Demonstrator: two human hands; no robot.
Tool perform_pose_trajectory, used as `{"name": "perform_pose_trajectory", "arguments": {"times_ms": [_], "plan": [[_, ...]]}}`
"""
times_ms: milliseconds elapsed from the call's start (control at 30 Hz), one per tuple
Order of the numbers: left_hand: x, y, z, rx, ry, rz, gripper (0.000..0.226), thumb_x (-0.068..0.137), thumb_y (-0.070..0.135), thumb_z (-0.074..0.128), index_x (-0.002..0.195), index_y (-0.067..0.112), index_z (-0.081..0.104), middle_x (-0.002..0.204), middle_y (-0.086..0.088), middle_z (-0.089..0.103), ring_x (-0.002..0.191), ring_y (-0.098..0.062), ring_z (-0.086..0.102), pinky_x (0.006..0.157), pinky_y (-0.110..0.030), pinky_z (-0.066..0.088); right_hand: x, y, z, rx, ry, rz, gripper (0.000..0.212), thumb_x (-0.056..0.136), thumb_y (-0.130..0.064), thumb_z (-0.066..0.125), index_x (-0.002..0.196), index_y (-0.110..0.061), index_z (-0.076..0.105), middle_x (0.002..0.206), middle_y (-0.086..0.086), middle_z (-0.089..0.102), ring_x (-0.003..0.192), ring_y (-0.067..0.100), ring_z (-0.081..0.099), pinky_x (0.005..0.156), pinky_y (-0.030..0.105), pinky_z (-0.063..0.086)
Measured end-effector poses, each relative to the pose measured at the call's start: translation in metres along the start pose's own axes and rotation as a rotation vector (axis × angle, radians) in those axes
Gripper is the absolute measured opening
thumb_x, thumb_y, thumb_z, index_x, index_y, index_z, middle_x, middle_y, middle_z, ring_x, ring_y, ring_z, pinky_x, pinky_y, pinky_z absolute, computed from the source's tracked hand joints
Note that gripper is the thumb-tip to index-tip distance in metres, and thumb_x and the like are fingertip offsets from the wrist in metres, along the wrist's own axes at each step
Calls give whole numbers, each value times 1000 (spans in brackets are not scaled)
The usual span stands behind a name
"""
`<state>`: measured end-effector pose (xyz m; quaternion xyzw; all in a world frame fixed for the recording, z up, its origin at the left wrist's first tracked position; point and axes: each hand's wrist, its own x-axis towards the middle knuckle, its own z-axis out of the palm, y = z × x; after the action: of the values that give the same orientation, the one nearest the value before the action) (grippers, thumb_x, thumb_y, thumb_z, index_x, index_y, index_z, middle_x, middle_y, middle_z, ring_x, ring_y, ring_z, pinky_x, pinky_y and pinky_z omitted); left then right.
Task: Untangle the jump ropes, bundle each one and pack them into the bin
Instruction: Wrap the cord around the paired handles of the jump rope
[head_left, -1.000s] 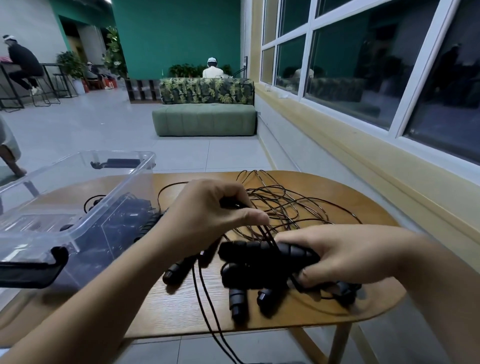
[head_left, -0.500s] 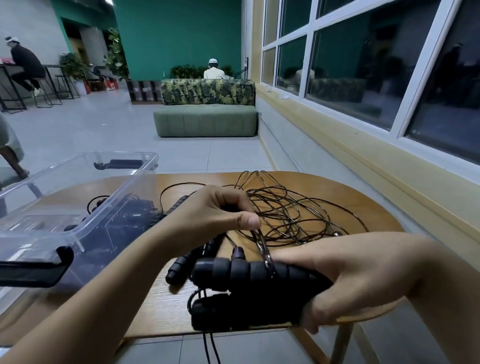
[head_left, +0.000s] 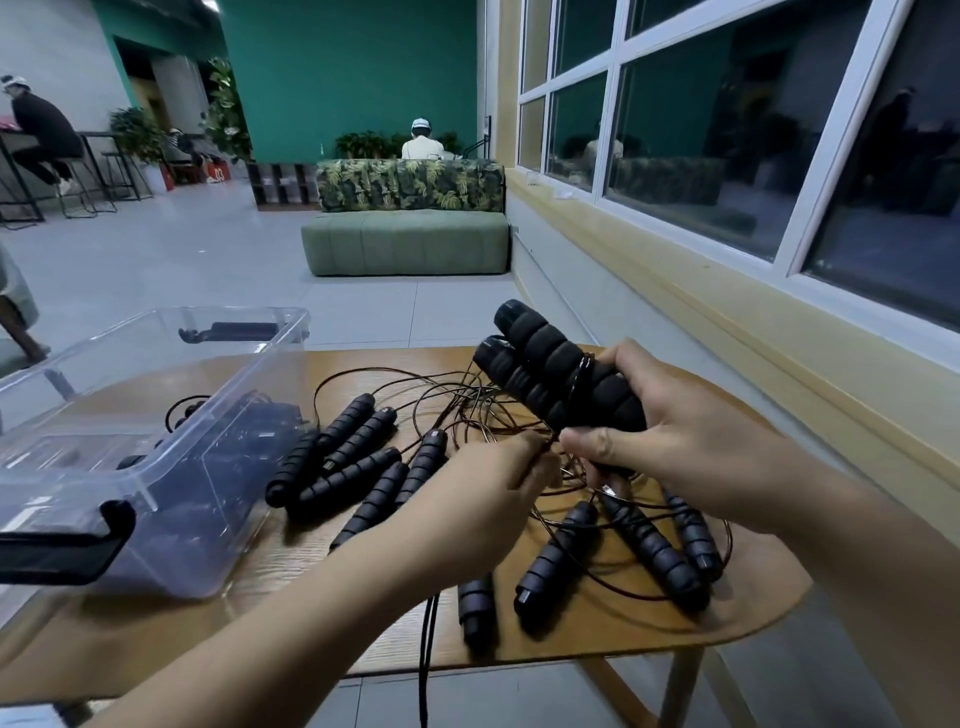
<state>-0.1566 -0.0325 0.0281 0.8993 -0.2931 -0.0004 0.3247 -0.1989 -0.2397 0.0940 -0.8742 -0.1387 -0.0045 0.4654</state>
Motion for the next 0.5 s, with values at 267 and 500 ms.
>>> {"name": "perform_pose_trajectory", "arguments": {"times_ms": [267,500], "plan": [[-8,5,-10,164,-9,9,32,111,43,44,101,23,66,89,1,71,86,-18,64,79,-38,50,2,10,-16,16,-78,91,36,97,-25,78,120,-17,52,88,20,73,76,30,74,69,43,60],[-12,5,-35,175,48,103,34,106,48,55,91,21,69,78,4,69,72,-9,62,70,-42,52,7,22,-5,-204,-106,111,33,97,-32,79,114,-32,51,86,7,73,77,23,73,72,40,60]]}}
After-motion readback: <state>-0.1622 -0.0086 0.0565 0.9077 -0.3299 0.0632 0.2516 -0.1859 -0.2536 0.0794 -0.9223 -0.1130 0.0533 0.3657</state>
